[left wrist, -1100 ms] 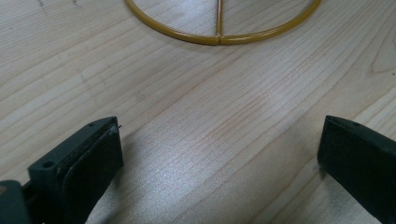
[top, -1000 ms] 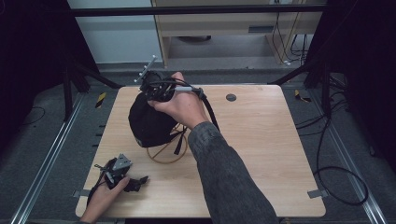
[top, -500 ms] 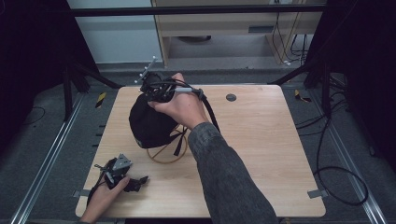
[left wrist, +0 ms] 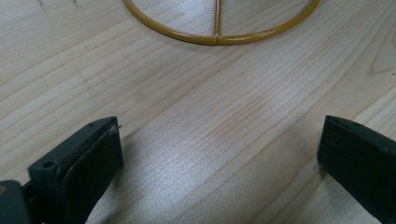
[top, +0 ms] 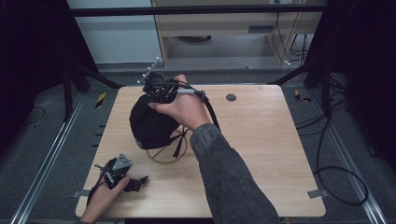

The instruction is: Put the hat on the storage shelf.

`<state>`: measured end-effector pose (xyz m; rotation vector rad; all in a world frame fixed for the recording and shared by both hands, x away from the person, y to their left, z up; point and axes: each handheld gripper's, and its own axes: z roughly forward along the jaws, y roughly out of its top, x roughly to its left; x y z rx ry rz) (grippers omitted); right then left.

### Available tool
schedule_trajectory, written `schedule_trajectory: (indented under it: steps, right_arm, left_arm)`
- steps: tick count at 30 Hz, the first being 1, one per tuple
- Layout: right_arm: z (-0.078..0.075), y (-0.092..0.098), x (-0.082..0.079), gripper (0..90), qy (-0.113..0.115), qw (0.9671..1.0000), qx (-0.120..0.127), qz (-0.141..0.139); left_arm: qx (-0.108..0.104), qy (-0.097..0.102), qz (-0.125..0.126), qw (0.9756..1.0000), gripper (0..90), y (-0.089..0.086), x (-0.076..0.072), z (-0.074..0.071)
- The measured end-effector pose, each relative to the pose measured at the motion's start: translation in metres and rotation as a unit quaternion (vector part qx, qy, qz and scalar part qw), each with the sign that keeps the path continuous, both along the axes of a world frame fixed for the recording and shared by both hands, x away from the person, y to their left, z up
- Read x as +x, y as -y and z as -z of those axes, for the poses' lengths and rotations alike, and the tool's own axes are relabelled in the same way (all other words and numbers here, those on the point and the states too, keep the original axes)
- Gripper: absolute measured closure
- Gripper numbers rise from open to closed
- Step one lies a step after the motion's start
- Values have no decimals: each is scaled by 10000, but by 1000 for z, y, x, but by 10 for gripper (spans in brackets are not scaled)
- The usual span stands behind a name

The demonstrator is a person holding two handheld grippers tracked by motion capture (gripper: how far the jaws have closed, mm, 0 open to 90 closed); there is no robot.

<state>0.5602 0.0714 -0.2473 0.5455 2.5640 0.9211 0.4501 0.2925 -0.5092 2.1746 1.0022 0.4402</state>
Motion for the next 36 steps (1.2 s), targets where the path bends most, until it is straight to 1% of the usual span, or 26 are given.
schedule_trajectory:
  steps: [4, 5, 6, 8, 15, 16, 17, 19, 21, 22, 25, 26, 27, 29, 31, 32, 35, 36]
  right_arm:
    - [0, 0, -2, 534, 16, 10000, 36, 40]
    - [0, 0, -2, 534, 16, 10000, 36, 40]
    - [-1, 1, -4, 499, 1, 10000, 62, 71]
    - [-2, 1, -6, 471, 8, 9999, 76, 82]
    - [-4, 6, -9, 423, 14, 9998, 148, 134]
    - [-4, 8, -9, 414, 21, 9998, 169, 136]
    - [-4, 10, -11, 388, 42, 9997, 193, 158]
    - [-4, 12, -11, 378, 56, 9996, 201, 170]
    - [-4, 15, -13, 353, 94, 9995, 266, 168]
    - [-4, 18, -15, 327, 107, 9993, 315, 194]
    - [-4, 23, -17, 286, 129, 9989, 355, 260]
    - [-4, 25, -18, 272, 142, 9987, 403, 266]
    - [-4, 25, -18, 272, 142, 9987, 403, 266]
    - [-4, 31, -20, 235, 181, 9980, 497, 339]
    - [-4, 33, -21, 224, 195, 9979, 506, 354]
    - [-5, 36, -23, 196, 245, 9976, 500, 400]
    - [-5, 39, -25, 176, 270, 9973, 525, 442]
    - [-6, 43, -27, 157, 279, 9969, 559, 468]
  left_arm:
    - [-2, 1, 3, 10000, 0, 0, 0, 0]
    - [-2, 1, 3, 10000, 0, 0, 0, 0]
    - [-2, 1, 4, 10000, 0, 0, 0, 0]
    - [-3, 0, 4, 10000, 0, 0, 0, 0]
    - [-2, 1, 5, 10000, 0, 0, 0, 0]
    - [-3, 0, 5, 10000, 0, 0, 0, 0]
    - [-3, 1, 5, 10000, 0, 0, 0, 0]
    - [-4, 0, 5, 10000, 0, 0, 0, 0]
    - [-4, 0, 5, 10000, 0, 0, 0, 0]
    - [-5, -2, 7, 10000, 0, 0, 0, 0]
    - [-4, -2, 6, 10000, 0, 0, 0, 0]
    - [-5, -2, 6, 10000, 0, 0, 0, 0]
    - [-5, -2, 6, 10000, 0, 0, 0, 0]
    - [-5, -2, 6, 10000, 0, 0, 0, 0]
    - [-5, -1, 6, 10000, 0, 0, 0, 0]
    - [-4, -2, 6, 10000, 0, 0, 0, 0]
    - [-4, -2, 6, 10000, 0, 0, 0, 0]
    - [-5, -2, 5, 10000, 0, 0, 0, 0]
